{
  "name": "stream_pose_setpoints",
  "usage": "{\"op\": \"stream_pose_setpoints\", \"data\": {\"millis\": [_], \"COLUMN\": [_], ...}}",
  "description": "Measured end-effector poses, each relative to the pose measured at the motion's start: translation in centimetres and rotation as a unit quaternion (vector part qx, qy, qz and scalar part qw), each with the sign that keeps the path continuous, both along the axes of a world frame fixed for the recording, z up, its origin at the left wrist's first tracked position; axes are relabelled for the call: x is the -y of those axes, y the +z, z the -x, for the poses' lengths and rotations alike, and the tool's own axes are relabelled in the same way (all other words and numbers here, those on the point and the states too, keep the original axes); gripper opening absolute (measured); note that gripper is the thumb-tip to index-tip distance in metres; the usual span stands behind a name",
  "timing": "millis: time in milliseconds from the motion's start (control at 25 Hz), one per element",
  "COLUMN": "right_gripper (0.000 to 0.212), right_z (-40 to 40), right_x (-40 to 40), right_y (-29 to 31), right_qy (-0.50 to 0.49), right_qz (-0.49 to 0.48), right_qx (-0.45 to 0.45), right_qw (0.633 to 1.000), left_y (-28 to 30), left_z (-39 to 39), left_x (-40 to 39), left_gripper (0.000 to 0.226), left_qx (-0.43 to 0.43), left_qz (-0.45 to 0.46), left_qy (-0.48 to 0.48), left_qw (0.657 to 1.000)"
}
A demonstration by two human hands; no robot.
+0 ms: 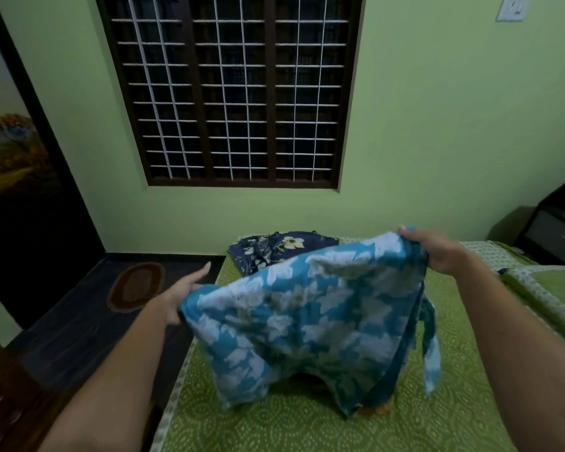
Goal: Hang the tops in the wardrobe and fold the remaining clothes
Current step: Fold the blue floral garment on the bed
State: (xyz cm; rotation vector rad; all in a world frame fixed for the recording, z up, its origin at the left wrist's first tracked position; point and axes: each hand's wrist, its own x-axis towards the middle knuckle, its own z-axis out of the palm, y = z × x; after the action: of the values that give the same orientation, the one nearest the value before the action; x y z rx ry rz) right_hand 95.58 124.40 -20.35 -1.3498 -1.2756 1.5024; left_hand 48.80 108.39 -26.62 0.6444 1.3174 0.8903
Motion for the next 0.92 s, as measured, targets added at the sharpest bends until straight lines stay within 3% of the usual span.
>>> {"op": "stream_pose_setpoints", "data": {"millis": [40, 120, 200, 320, 400, 480, 560, 640, 800, 920], "right_gripper": [0.032, 0.037, 0.043, 0.040, 0.039, 0.041, 0.036, 0.027, 0.033, 0.032], "right_z": [0.0, -0.2, -0.5, -0.4, -0.2, 0.0, 0.7, 1.6, 2.6, 3.3], "right_x": [0.1, 0.2, 0.2, 0.1, 0.2, 0.4, 0.2, 0.1, -0.5, 0.0], "right_y": [-0.8, -2.0, -1.8, -0.7, -1.2, -1.6, 0.2, 3.1, 2.9, 2.5], "right_qy": [0.019, 0.032, 0.013, -0.003, 0.010, 0.004, -0.002, -0.024, -0.011, -0.038], "right_qz": [0.011, 0.024, 0.014, -0.008, -0.012, -0.038, -0.088, -0.153, -0.175, -0.167], "right_qx": [0.044, 0.094, 0.117, 0.071, 0.136, 0.229, 0.206, 0.177, 0.331, 0.311], "right_qw": [0.999, 0.995, 0.993, 0.997, 0.991, 0.973, 0.975, 0.972, 0.927, 0.935], "left_y": [-0.5, -1.4, -1.6, -0.3, 0.5, 0.6, 1.5, 3.3, 4.3, 4.1], "left_z": [-0.7, -1.5, -1.2, -0.3, -0.4, -0.2, -0.1, 0.1, 1.3, 2.1], "left_x": [0.0, -0.3, -1.0, -1.9, -2.4, -2.9, -3.1, -3.5, -4.8, -4.7], "left_gripper": [0.055, 0.046, 0.038, 0.019, 0.019, 0.033, 0.035, 0.022, 0.019, 0.023], "left_qx": [-0.033, -0.062, -0.038, 0.046, 0.002, -0.103, -0.112, -0.083, -0.200, -0.221], "left_qz": [0.012, -0.016, -0.083, -0.160, -0.148, -0.144, -0.181, -0.228, -0.248, -0.232], "left_qy": [-0.020, 0.034, 0.123, 0.195, 0.212, 0.222, 0.247, 0.267, 0.291, 0.299], "left_qw": [0.999, 0.997, 0.988, 0.967, 0.966, 0.959, 0.945, 0.933, 0.902, 0.899]}}
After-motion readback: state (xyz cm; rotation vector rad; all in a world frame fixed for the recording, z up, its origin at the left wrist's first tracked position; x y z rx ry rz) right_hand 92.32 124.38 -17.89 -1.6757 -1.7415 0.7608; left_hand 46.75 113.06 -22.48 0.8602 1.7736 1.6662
